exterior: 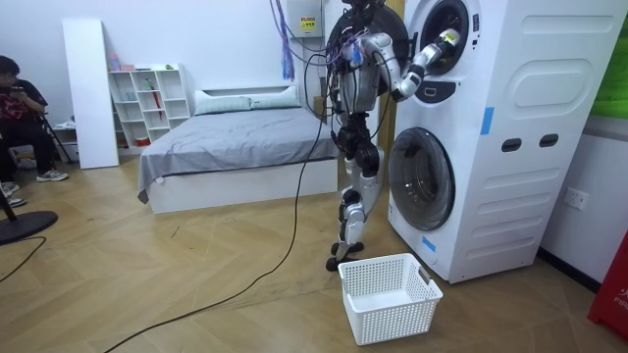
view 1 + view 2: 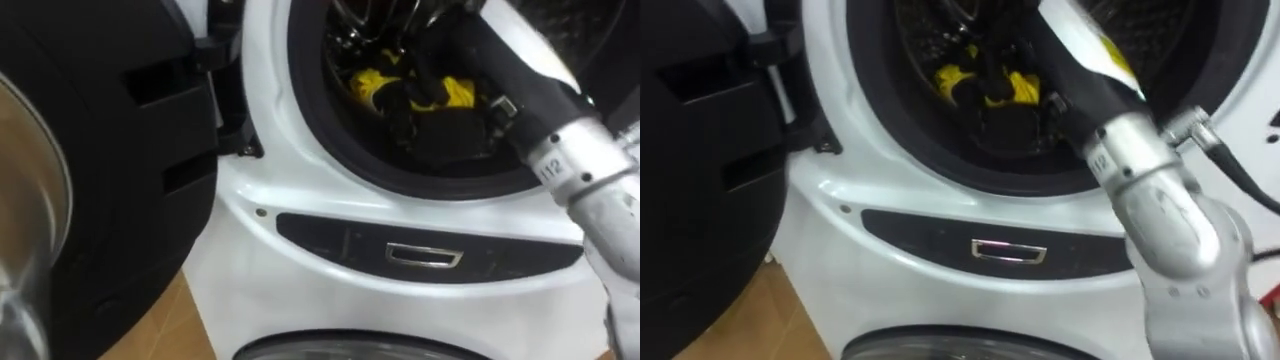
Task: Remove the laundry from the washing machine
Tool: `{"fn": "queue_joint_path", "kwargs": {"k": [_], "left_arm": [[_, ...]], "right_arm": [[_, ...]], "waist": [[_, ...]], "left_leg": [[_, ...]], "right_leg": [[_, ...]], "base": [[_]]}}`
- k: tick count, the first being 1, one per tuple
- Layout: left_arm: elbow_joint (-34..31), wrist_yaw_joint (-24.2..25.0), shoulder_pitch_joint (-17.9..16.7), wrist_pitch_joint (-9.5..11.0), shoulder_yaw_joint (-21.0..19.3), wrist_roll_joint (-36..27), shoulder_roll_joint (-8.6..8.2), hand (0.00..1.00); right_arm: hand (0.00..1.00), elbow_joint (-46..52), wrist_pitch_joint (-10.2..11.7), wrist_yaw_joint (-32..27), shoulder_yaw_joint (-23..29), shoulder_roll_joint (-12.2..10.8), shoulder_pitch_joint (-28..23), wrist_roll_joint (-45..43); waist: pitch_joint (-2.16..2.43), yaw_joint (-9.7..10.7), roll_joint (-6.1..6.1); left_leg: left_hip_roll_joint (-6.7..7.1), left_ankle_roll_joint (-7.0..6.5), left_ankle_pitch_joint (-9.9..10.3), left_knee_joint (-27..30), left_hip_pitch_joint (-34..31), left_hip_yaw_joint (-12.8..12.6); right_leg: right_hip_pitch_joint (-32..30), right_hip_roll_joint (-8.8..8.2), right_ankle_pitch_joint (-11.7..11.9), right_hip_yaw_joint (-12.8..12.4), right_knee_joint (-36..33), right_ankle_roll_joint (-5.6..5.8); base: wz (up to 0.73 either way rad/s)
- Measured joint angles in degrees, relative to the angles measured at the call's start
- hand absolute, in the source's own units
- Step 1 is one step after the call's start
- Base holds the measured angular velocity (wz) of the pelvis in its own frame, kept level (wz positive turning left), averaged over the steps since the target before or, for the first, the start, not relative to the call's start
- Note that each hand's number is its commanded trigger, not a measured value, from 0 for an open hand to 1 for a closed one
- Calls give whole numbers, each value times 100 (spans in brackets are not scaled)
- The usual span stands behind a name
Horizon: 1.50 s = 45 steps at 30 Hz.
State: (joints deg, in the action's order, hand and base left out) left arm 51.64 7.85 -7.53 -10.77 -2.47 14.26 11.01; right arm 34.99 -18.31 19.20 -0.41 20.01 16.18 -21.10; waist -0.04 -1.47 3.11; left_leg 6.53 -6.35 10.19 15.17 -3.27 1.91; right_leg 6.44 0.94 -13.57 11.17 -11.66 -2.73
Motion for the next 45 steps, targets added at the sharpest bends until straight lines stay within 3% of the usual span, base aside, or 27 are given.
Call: {"fn": "queue_joint_path", "kwargs": {"k": [4,13,23,27,33,37,42,45], "left_arm": [[-3,-114,-137,94,-7,29,0,0],[-103,-111,-332,217,-84,147,-2,0],[-101,-109,-513,221,-87,152,3,0],[-90,-97,-658,226,-78,163,110,0],[-104,39,-703,239,-147,493,177,0],[-162,170,-714,286,-198,552,196,0],[-146,191,-728,381,-213,554,284,0],[-142,191,-717,389,-214,555,310,0]], "right_arm": [[100,3,174,-93,138,-3,-275,307],[100,2,456,-110,291,-29,-441,836],[100,1,511,-18,444,-15,-1061,2337],[100,-7,516,168,592,20,-1302,3265],[100,-9,649,560,800,61,-1325,3558],[100,-55,914,810,1064,222,-1549,3740],[100,-53,960,966,1439,395,-1844,3912],[100,-51,962,983,1618,527,-2001,4085]], "waist": [[6,106,-15],[20,118,-41],[49,109,-43],[58,200,-21],[56,282,-35],[52,350,-44],[42,462,-44],[27,532,-65]], "left_leg": [[3,-12,7,-45,6,-19],[3,-14,8,41,10,-21],[-24,-21,11,-124,102,-167],[-24,-36,24,-127,159,-180],[-56,-55,34,-63,55,-329],[-88,-73,48,-44,57,-391],[-115,-89,78,-35,92,-539],[-193,-92,193,53,74,-691]], "right_leg": [[-1,-6,0,-22,-4,0],[-1,-6,2,-15,-7,2],[20,-13,4,-108,-6,-1],[72,-13,7,-117,-2,2],[-76,-2,21,-274,-2,14],[-137,19,66,-357,1,8],[-94,33,72,-540,4,-1],[-138,84,93,-684,-7,-10]], "base": [[-3],[0],[-7],[-3],[-11],[-8],[-18],[-28]]}}
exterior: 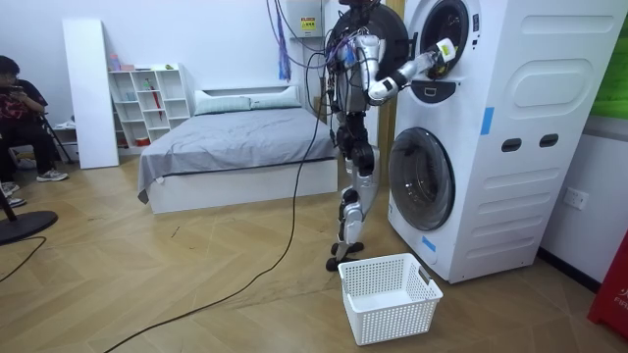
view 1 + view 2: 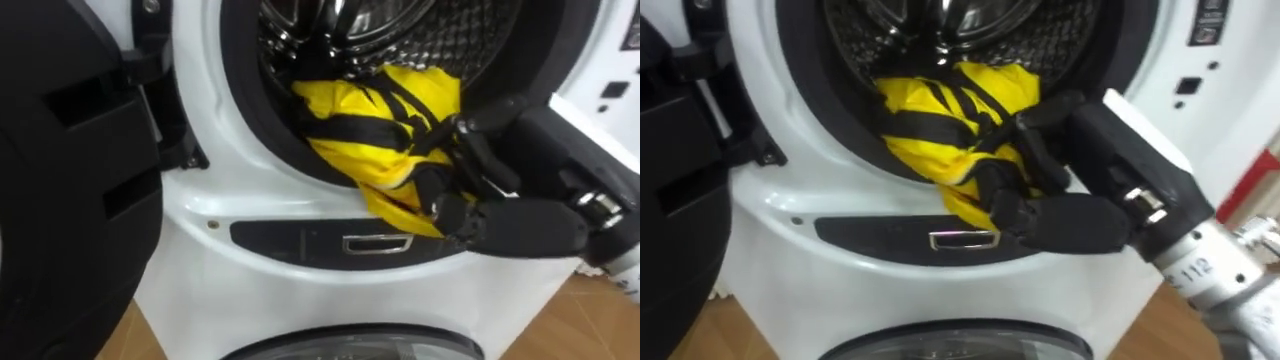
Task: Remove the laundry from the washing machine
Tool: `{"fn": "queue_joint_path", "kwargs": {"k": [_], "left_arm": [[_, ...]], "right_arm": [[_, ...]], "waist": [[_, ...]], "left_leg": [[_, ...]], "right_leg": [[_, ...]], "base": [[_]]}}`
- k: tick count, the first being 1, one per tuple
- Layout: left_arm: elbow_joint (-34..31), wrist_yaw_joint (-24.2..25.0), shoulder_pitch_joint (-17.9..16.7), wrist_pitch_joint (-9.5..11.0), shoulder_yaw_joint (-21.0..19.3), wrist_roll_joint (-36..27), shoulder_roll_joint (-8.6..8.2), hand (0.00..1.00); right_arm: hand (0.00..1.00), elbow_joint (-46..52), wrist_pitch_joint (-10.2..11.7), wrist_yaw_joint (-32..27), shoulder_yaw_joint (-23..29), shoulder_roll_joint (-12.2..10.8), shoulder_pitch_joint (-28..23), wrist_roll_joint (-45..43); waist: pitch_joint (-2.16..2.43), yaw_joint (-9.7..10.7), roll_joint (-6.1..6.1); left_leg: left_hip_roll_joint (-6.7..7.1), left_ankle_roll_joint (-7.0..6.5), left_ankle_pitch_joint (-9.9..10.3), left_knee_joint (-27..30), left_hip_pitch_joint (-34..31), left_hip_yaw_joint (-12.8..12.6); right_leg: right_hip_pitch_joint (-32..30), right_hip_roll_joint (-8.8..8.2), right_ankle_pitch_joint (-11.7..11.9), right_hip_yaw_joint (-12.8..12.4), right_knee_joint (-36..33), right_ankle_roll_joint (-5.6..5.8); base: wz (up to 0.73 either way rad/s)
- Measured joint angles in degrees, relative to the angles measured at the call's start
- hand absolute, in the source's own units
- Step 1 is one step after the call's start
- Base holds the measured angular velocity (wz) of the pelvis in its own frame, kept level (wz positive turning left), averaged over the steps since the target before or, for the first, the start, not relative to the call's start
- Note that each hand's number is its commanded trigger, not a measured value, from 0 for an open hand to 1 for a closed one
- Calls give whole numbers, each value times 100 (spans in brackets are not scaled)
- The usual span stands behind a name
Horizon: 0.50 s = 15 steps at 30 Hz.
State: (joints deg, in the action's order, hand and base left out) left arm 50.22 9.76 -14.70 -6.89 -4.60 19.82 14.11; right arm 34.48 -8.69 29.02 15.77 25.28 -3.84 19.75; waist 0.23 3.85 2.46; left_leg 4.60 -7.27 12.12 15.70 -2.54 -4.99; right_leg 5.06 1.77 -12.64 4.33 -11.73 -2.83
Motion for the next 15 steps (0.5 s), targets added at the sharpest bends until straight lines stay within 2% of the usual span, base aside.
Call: {"fn": "queue_joint_path", "kwargs": {"k": [3,6,12,15], "left_arm": [[-5,-11,7,-3,19,0,9,0],[-30,-22,35,-3,26,3,10,0],[-35,-23,256,75,25,3,66,0],[-47,-22,284,116,21,-3,69,0]], "right_arm": [[100,0,2,-4,109,45,-148,70],[100,1,3,-8,150,213,-185,69],[100,-70,40,32,233,240,-195,74],[100,-178,50,122,368,248,-199,144]], "waist": [[4,151,4],[6,266,-1],[-10,374,-38],[-9,430,-38]], "left_leg": [[-70,-6,29,15,15,-149],[-120,-14,35,-7,26,-369],[-214,-16,36,-96,155,-731],[-226,-9,31,-150,217,-815]], "right_leg": [[-19,44,56,-139,1,13],[-85,65,79,-340,-6,3],[-118,127,154,-718,-8,-12],[-109,137,165,-804,-16,-16]], "base": [[-26],[-41],[-34],[-21]]}}
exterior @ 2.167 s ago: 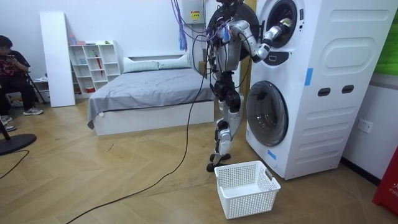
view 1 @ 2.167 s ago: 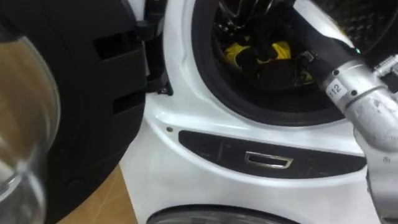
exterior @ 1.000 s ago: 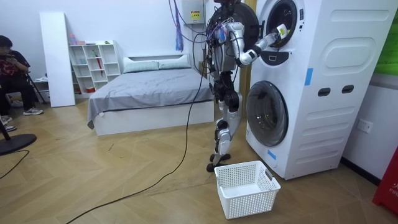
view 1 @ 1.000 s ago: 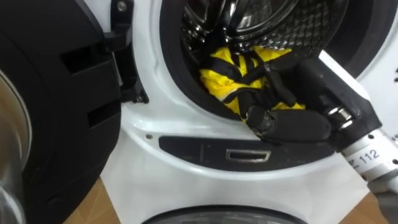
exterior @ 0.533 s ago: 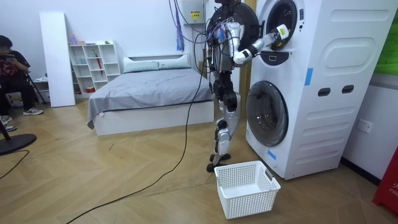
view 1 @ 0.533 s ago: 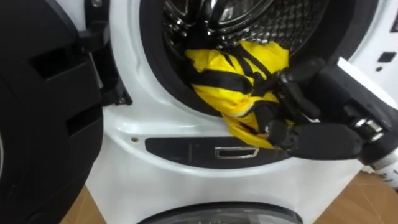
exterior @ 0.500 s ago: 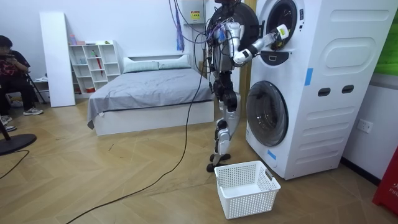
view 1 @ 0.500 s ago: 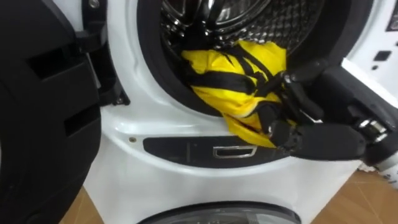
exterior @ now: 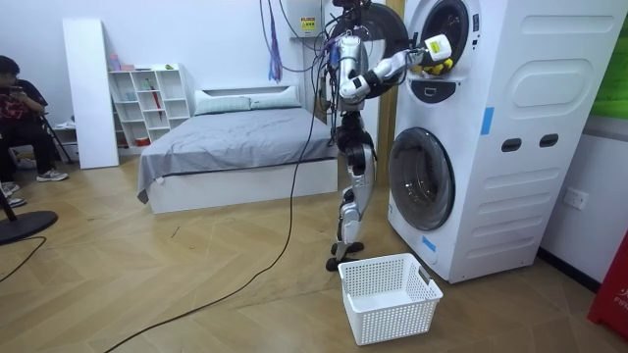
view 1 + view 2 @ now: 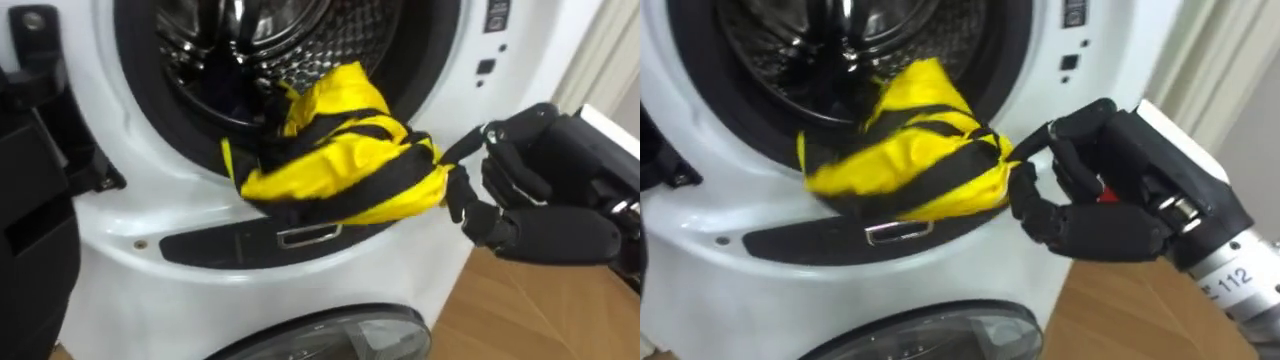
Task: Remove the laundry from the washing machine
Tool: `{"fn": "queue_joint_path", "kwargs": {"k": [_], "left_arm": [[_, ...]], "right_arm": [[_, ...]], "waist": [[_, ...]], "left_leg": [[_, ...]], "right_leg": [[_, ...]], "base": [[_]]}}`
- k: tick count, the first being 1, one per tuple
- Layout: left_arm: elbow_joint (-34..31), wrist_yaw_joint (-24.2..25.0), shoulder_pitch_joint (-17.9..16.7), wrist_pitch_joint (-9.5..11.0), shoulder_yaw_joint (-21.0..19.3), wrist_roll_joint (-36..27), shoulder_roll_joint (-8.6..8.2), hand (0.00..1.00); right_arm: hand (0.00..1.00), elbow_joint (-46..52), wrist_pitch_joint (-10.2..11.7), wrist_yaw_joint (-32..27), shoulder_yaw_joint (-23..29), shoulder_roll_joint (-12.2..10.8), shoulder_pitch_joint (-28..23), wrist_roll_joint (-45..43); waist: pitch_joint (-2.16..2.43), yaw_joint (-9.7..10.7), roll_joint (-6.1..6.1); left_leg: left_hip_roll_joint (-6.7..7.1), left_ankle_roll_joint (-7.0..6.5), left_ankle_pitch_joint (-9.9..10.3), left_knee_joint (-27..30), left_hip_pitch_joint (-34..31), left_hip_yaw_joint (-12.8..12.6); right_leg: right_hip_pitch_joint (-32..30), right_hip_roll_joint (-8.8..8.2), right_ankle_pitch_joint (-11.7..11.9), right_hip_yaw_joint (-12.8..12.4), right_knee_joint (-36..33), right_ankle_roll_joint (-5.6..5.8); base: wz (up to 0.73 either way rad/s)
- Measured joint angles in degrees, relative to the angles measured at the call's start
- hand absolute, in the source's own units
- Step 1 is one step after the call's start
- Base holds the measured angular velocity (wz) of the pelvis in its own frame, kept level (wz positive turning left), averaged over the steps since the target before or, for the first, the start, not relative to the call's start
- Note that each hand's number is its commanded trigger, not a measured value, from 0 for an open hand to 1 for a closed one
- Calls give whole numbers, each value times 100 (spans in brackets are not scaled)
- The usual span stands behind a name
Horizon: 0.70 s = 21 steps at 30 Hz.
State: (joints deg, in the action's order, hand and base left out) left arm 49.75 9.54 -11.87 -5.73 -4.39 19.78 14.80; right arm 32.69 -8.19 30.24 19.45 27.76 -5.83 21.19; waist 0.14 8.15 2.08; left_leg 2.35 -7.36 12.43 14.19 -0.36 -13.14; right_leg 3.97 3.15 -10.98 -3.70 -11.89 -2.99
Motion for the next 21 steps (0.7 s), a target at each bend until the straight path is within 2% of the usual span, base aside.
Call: {"fn": "queue_joint_path", "kwargs": {"k": [3,6,8,10,13,21], "left_arm": [[-30,5,-27,-1,-8,8,14,0],[-26,8,-22,0,-143,63,28,0],[-8,11,-50,-1,-215,63,27,0],[72,19,-133,-17,-243,66,27,0],[99,57,-200,-20,-242,123,24,0],[93,63,-201,-26,-252,117,26,0]], "right_arm": [[100,-24,0,0,113,54,2,125],[100,-23,0,-15,402,60,3,177],[100,-24,-1,-63,542,97,6,215],[100,-27,-3,-65,676,148,1,308],[100,-28,-4,-62,898,159,-77,418],[100,-159,-12,-52,1162,167,-470,572]], "waist": [[-1,-5,1],[1,34,63],[-7,46,82],[-4,60,88],[-8,181,92],[40,286,-28]], "left_leg": [[-50,10,-5,-54,60,-158],[-70,25,-10,-57,76,-200],[-98,39,-3,-62,95,-285],[-154,75,24,-59,108,-448],[-180,98,28,-60,100,-514],[-261,172,46,-15,112,-699]], "right_leg": [[-1,32,50,-100,11,-2],[0,45,56,-107,9,-11],[-16,69,63,-203,13,-22],[-66,97,73,-257,11,-35],[-92,107,85,-245,30,-57],[-102,179,141,-442,120,-125]], "base": [[-23],[-10],[-22],[-38],[-17],[-12]]}}
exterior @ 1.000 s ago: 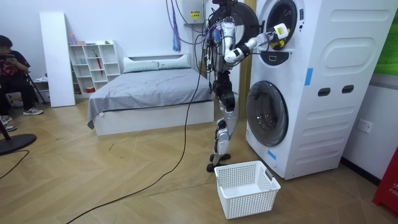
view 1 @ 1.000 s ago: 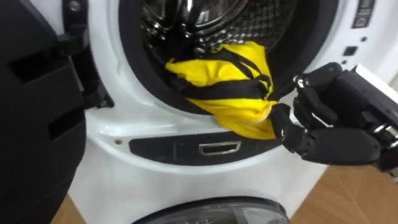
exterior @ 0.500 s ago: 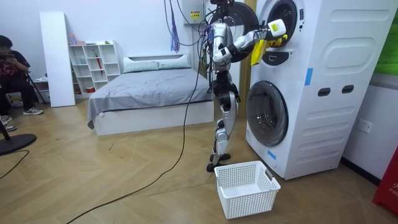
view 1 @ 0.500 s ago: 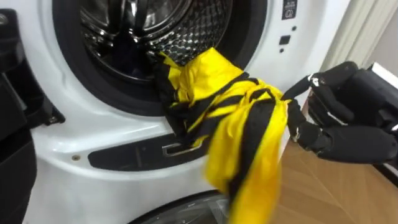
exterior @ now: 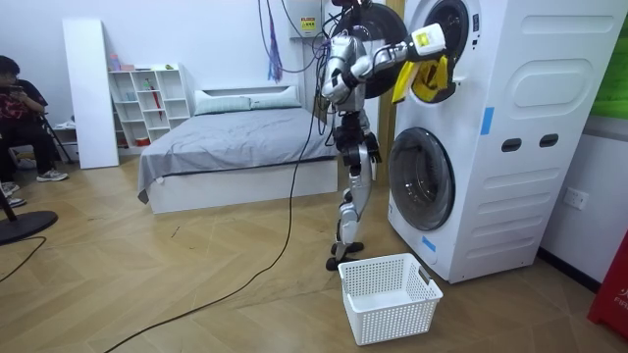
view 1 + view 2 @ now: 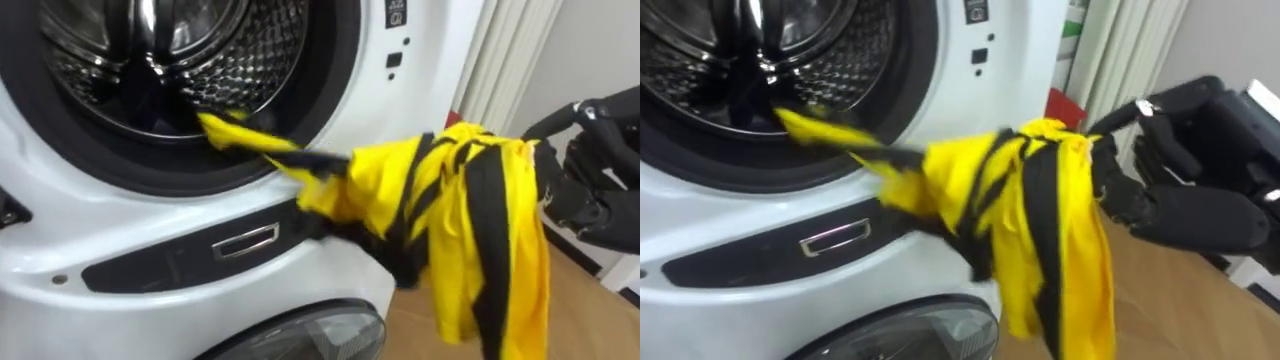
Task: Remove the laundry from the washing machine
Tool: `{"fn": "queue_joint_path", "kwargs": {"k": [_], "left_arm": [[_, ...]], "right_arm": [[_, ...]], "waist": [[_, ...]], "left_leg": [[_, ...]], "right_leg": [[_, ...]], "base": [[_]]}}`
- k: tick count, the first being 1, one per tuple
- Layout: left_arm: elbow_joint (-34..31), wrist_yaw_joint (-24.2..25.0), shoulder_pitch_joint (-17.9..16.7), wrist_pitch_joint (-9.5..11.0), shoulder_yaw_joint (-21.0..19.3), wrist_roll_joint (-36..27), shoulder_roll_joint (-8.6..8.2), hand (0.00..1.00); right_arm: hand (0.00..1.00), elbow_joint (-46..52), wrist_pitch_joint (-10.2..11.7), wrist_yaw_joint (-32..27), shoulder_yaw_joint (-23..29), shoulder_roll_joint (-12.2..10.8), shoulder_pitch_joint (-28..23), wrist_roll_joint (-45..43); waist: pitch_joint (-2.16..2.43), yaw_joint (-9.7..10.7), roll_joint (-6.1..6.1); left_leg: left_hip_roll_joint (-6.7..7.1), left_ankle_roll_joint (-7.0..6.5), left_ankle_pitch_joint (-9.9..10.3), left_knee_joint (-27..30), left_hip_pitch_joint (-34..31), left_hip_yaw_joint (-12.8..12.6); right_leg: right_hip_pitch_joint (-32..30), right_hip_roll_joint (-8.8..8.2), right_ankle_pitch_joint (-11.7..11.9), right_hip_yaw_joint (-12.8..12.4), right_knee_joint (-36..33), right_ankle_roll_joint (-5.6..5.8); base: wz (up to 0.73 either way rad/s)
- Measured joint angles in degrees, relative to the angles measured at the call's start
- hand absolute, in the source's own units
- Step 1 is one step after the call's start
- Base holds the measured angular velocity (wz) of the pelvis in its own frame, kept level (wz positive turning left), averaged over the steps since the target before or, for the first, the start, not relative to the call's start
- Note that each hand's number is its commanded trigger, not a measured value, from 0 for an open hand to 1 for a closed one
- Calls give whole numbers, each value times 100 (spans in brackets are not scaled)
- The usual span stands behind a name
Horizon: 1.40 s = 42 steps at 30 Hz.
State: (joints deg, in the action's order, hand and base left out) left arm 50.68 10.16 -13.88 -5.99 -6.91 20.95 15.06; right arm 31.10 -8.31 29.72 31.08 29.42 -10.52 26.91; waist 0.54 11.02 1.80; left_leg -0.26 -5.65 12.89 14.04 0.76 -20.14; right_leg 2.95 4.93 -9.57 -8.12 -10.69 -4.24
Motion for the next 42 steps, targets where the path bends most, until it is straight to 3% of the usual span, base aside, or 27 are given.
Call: {"fn": "queue_joint_path", "kwargs": {"k": [6,7,13,19,21,24,27,30,35,39,42], "left_arm": [[-6,-102,-165,42,-115,-4,-1,0],[-5,-117,-222,77,-161,-4,-1,0],[8,-340,-340,165,-225,-1,0,0],[27,-312,-253,176,-227,0,0,0],[71,-286,-242,170,-227,0,4,0],[127,-282,-187,121,-226,-3,10,0],[232,-281,-41,80,-46,-13,95,0],[250,-282,165,-11,230,-71,170,0],[458,-282,546,23,676,-58,175,0],[728,-286,756,164,886,-115,177,0],[759,-289,753,240,1001,-134,208,0]], "right_arm": [[100,-499,-1,-375,466,62,27,-15],[100,-546,-1,-488,519,60,26,-14],[100,-593,5,-845,641,33,24,12],[100,-870,11,-828,928,33,-98,34],[100,-874,10,-810,964,33,-240,32],[100,-875,10,-675,925,33,-366,25],[100,-1051,5,-619,761,34,-355,2],[100,-1217,-60,-609,307,29,-347,-147],[100,-1785,-58,-577,-451,38,-264,-415],[100,-2704,-54,-597,-921,34,125,-683],[100,-3200,-16,-578,-1244,-7,301,-850]], "waist": [[-14,143,13],[-36,162,48],[-49,309,66],[-40,517,51],[-24,491,26],[-45,467,24],[-94,428,52],[-110,364,37],[-128,75,-29],[-93,-81,-219],[-101,-209,-338]], "left_leg": [[-49,70,11,-44,50,-131],[-64,92,24,-45,60,-163],[-126,173,67,-42,91,-291],[-140,209,95,-38,81,-332],[-151,223,103,-37,90,-370],[-176,239,112,-32,97,-446],[-200,255,123,-12,67,-459],[-233,254,130,82,-133,-481],[-236,252,129,94,-291,-492],[-253,239,133,174,-618,-485],[-248,233,129,160,-766,-481]], "right_leg": [[-2,49,-3,-126,11,-24],[-2,62,-2,-147,11,-29],[0,121,8,-287,15,-95],[1,130,1,-329,59,-119],[3,140,7,-369,69,-130],[-8,161,13,-439,68,-141],[-63,182,10,-462,31,-148],[-297,210,5,-491,-63,-169],[-540,232,7,-546,-197,-167],[-960,244,31,-458,-457,-132],[-1167,241,28,-393,-528,-128]], "base": [[-12],[-21],[-13],[-3],[-13],[-13],[-6],[-8],[-18],[-18],[-16]]}}
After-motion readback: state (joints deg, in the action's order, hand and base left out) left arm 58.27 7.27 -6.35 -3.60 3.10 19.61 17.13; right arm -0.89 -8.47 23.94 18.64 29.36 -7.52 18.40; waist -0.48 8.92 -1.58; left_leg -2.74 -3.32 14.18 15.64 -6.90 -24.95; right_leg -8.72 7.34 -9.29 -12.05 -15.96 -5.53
